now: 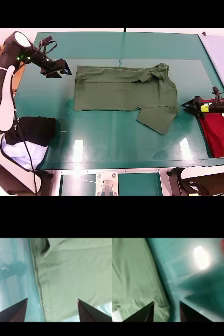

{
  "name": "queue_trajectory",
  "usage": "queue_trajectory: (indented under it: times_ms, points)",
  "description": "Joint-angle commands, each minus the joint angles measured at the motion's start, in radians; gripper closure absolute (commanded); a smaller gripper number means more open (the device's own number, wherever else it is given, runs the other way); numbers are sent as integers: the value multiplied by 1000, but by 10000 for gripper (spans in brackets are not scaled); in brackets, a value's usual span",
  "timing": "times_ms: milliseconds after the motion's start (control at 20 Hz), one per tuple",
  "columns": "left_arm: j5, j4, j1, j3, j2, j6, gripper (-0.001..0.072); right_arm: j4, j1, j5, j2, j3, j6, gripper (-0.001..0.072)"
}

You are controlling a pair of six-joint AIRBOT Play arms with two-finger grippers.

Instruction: Fold the shirts.

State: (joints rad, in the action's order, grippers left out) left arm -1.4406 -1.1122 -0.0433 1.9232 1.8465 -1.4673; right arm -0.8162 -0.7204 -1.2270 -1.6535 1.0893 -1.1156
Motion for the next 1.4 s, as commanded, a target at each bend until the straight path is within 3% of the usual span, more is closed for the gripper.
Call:
queue_trajectory:
  times_ms: [0,250,400,550,800,1050,1150,1300,1350]
  points:
    - [-103,-2,-28,1,0,10,-1,-30,65,37,-25,-26,-3,353]
    - [-300,-3,-140,-4,0,-25,-1,-31,108,82,-35,-13,-2,358]
    - [-291,3,-136,-72,-3,-44,-1,-31,106,86,-35,-10,2,361]
    - [-163,29,-78,-246,-3,-43,-1,-31,106,102,-35,-10,2,361]
    - [169,90,19,-518,-2,-43,-1,-30,106,102,-35,-10,2,362]
    - [193,170,88,-564,7,-3,5,-30,107,102,-35,-10,1,362]
    - [185,175,93,-559,6,22,352,-30,107,101,-35,-10,1,362]
    - [180,173,92,-547,3,29,375,-30,107,96,-35,-10,1,373]
    - [177,172,92,-537,3,37,670,-30,107,87,-35,-10,1,507]
